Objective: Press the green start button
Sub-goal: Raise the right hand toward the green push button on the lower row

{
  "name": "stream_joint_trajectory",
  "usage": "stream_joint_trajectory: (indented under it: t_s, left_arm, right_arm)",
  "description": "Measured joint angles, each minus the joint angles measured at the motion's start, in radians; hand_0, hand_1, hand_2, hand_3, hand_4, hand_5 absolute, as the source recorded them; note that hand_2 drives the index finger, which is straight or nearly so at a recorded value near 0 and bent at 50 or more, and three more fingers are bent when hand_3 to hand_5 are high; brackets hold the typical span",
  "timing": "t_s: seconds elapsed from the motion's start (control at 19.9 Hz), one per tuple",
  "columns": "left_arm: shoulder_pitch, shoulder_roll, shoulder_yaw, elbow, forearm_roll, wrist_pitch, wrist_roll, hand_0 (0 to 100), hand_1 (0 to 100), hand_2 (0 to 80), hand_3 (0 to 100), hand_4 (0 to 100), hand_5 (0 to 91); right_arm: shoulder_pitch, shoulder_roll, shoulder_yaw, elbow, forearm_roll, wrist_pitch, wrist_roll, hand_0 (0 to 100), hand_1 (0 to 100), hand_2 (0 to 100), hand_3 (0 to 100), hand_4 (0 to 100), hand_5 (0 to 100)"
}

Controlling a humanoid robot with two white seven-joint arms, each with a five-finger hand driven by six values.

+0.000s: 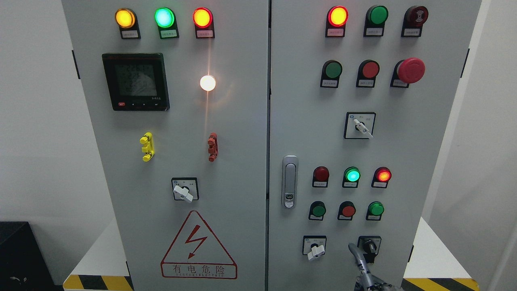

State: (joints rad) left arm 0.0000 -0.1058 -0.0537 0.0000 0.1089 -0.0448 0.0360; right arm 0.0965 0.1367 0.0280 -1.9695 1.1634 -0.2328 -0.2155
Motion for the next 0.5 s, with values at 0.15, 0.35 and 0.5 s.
stream_joint_trajectory:
  t_s: [0.15,0.35,0.5]
  left_arm:
    - [0.000,0.000,0.000,0.000,0.000,0.000,0.000,12,56,0.0,0,0,0.0]
    - [0.000,0.000,0.000,0.000,0.000,0.000,0.000,12,56,0.0,0,0,0.0]
    - [0.000,0.000,0.000,0.000,0.000,0.000,0.000,12,56,0.0,0,0,0.0]
  right_arm:
    - [-0.033,0.000,-0.006,0.018,0.035,0.001,0.000,24,36,0,98,90,100]
    - [-0.065,0.000,-0.013,0.050,0.071,0.004,-0.003,24,36,0,99,90,100]
    - [-0.089,0.001,-0.017,0.076,0.089,0.006,-0.005,25,36,0,99,90,100]
